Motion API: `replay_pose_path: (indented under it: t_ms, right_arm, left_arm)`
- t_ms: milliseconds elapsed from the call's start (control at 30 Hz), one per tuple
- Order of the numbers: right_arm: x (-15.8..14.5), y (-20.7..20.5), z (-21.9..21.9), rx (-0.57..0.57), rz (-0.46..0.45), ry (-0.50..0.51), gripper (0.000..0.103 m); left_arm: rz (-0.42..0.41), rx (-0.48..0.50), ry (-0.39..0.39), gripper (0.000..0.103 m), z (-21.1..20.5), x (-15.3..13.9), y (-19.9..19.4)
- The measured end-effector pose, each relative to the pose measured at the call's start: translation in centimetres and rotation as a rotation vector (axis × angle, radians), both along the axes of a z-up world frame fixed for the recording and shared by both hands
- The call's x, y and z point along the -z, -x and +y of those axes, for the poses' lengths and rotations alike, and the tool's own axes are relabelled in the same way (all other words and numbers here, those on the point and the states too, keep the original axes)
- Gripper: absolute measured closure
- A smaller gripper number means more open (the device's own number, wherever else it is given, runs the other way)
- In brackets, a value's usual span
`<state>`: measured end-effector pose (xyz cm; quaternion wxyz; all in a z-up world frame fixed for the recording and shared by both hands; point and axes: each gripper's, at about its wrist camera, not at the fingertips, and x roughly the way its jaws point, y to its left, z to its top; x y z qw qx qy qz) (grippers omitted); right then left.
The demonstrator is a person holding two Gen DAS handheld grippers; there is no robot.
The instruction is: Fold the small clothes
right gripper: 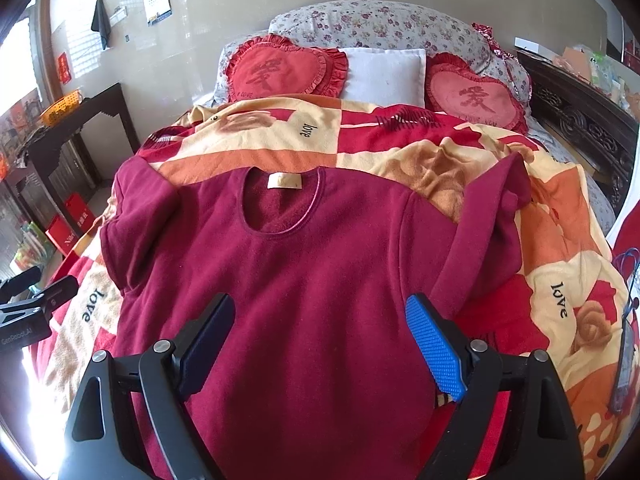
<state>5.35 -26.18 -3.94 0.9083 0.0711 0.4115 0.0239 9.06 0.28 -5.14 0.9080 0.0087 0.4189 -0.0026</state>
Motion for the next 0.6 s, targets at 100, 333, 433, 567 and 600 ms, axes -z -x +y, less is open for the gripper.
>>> replay_pose_path:
  t_ms: [100, 333, 433, 567, 600]
  right_arm:
    - [0.1, 0.0, 0.4, -0.006, 0.001, 0.012, 0.03]
    - [0.6, 0.0, 0.5, -0.004, 0.011, 0.008, 0.03]
    - [0.8, -0.1, 0.5, 0.0, 0.014, 0.01, 0.03]
    - [1.1, -0.1, 0.2, 0.007, 0.021, 0.004, 0.03]
    - [1.1, -0.1, 0.2, 0.008, 0.022, 0.003, 0.03]
  left_arm:
    - [0.005, 0.007, 0.017, 0.001, -0.7, 0.3, 0.0]
    - [0.014, 0.031, 0.01, 0.001, -2.2, 0.9, -0.2]
    - [0.019, 0.049, 0.006, 0.001, -2.7, 1.3, -0.1]
    - [0.035, 0.06, 0.016, 0.001, -3.1, 1.8, -0.1]
    - [0.04, 0.067, 0.017, 0.001, -3.3, 1.9, -0.1]
